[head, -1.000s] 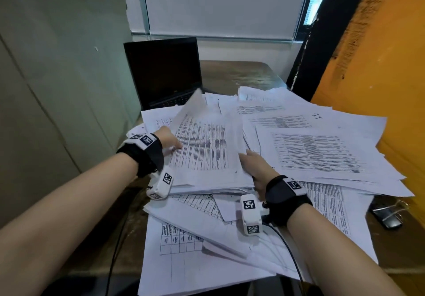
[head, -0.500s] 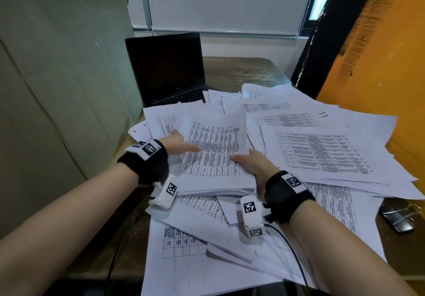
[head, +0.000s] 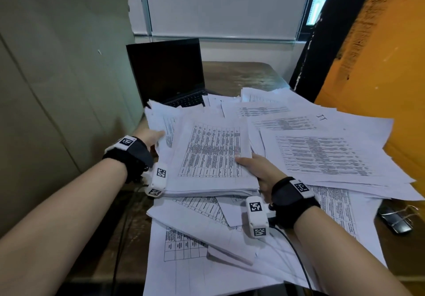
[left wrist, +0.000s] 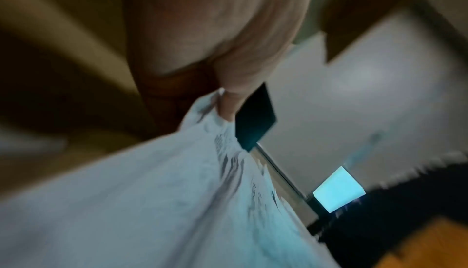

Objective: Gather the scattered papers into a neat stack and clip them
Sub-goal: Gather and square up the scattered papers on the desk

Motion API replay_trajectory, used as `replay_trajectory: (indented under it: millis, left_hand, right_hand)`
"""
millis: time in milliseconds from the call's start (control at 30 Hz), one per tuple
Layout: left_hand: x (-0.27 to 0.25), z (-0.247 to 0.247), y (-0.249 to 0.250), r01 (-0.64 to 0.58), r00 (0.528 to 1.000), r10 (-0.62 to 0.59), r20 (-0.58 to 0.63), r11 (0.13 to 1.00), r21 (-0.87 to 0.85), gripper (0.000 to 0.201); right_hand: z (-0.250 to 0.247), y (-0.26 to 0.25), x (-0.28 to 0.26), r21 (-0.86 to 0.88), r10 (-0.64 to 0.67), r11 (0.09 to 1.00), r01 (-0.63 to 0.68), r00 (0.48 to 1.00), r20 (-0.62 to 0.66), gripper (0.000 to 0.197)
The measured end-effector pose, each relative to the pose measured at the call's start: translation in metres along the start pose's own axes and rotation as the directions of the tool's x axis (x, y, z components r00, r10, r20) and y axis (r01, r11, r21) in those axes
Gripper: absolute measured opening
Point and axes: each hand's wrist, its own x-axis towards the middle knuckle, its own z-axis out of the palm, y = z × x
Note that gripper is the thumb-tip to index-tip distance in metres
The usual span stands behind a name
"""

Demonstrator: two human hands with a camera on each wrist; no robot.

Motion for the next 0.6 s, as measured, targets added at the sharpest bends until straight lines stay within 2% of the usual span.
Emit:
replay_trajectory:
  millis: [67,100,133,167,233,300,333,367,400,433,467,500,533,600]
  left_hand:
    - [-0.007,-0.002,0.024,-0.137,0.988,0.141,-0.061,0.988,0.069,0.024]
    - [-0.010,-0.004,0.039,-0.242,0.960,0.254,-0.114,0.964,0.114,0.020]
    - [-0.011,-0.006,0.054,-0.361,0.904,0.396,-0.158,0.908,0.210,0.020]
    - [-0.021,-0.008,0.073,-0.487,0.812,0.556,-0.174,0.812,0.323,0.021]
    - [-0.045,-0.013,0.111,-0.687,0.554,0.815,-0.169,0.563,0.460,0.021]
    - [-0.075,-0.015,0.147,-0.790,0.317,0.936,-0.150,0.349,0.504,0.025]
    - [-0.084,-0.017,0.161,-0.820,0.258,0.954,-0.152,0.299,0.487,0.031]
    - [-0.090,-0.019,0.174,-0.839,0.232,0.957,-0.174,0.287,0.462,0.037]
    - [-0.088,-0.021,0.182,-0.846,0.224,0.949,-0.221,0.301,0.440,0.042]
    - [-0.088,-0.024,0.188,-0.855,0.237,0.933,-0.270,0.333,0.398,0.048]
    - [-0.083,-0.025,0.190,-0.857,0.289,0.907,-0.305,0.387,0.339,0.049]
    - [-0.082,-0.022,0.189,-0.856,0.383,0.872,-0.305,0.459,0.238,0.047]
    - [-0.079,-0.018,0.182,-0.825,0.503,0.811,-0.300,0.553,0.113,0.041]
    - [-0.071,-0.006,0.161,-0.684,0.705,0.660,-0.258,0.730,-0.002,0.029]
  right_hand:
    - [0.001,0.003,0.003,0.028,-0.004,1.000,0.004,1.000,-0.008,0.029]
    - [0.000,0.004,0.006,0.048,-0.002,0.999,0.002,1.000,-0.013,0.030]
    - [0.001,0.003,0.006,0.068,0.006,0.998,-0.005,1.000,-0.015,0.031]
    - [-0.001,0.004,0.008,0.087,0.007,0.996,-0.006,1.000,-0.012,0.031]
    - [-0.005,0.006,0.013,0.106,0.018,0.994,-0.017,1.000,-0.003,0.027]
    - [-0.006,0.007,0.015,0.129,0.021,0.991,-0.022,1.000,0.006,0.021]
    - [-0.007,0.009,0.016,0.145,0.020,0.989,-0.021,1.000,0.013,0.020]
    - [-0.008,0.010,0.017,0.159,0.019,0.987,-0.021,1.000,0.016,0.021]
    - [-0.009,0.011,0.018,0.163,0.018,0.986,-0.021,1.000,0.019,0.022]
    - [-0.010,0.010,0.018,0.160,0.020,0.987,-0.023,1.000,0.019,0.024]
    - [-0.010,0.010,0.017,0.163,0.016,0.986,-0.020,1.000,0.026,0.026]
    - [-0.010,0.009,0.017,0.170,0.020,0.985,-0.023,1.000,0.022,0.031]
    - [-0.010,0.009,0.016,0.179,0.013,0.984,-0.017,1.000,0.026,0.034]
    - [-0.009,0.011,0.019,0.193,-0.003,0.981,-0.004,0.999,0.032,0.027]
